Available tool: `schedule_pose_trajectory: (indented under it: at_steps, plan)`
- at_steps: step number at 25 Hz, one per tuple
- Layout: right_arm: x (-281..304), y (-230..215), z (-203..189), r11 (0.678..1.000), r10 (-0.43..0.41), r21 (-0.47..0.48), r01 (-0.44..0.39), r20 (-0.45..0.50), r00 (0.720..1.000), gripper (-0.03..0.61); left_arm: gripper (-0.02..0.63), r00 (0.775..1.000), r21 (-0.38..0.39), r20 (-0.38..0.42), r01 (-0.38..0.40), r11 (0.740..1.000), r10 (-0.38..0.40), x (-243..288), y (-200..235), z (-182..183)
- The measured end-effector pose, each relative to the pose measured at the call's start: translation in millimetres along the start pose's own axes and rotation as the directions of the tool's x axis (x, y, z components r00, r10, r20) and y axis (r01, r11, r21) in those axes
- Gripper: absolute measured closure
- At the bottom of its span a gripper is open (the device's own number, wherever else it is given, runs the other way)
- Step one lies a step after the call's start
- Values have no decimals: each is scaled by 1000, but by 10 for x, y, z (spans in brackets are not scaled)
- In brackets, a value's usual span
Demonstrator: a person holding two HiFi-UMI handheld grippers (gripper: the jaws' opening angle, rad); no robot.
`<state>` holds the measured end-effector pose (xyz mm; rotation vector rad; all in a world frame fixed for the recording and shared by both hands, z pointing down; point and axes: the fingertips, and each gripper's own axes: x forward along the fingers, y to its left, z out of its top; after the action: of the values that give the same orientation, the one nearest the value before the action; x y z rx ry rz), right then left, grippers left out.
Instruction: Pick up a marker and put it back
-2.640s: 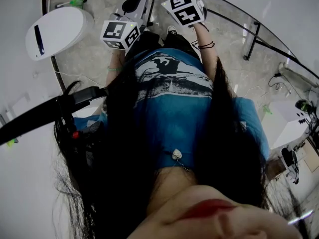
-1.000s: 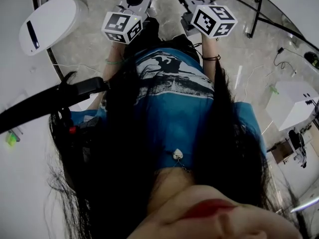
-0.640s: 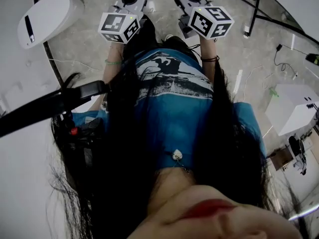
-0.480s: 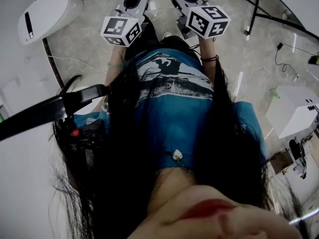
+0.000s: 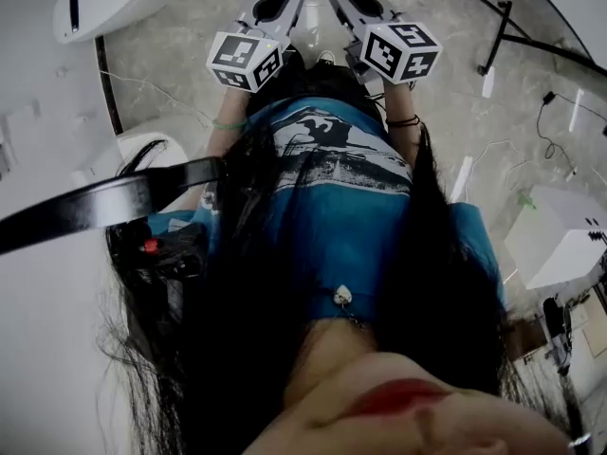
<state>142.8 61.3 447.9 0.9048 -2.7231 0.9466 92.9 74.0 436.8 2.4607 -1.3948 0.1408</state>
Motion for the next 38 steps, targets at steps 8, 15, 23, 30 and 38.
schedule_pose_trajectory:
  at_steps: [8,15,23,30,38]
  plan:
    - [-116,272,-368,1000,-12,13,13,-25,1000,554,612,1000,6,1,-20,1000,20,-432,-75,-128]
    - [113,794,-534,1000,21,-7,-21,-39,999,554,612,996,-28,25,-81,996,82,-1047,244,-224]
    - [288,1624,-892,1000,14,3,-14,-18,1000,554,612,997,-40,51,-59,997,61,-1963,441,-316]
    - [386,2287,-1364,999,-29,13,29,-12,1000,554,612,999,-42,44,-2,999,4,-2661,585,-512]
    - [358,2551,-1566,998,-59,-6,58,-24,998,554,612,998,-56,65,19,998,-16,-2938,636,-563]
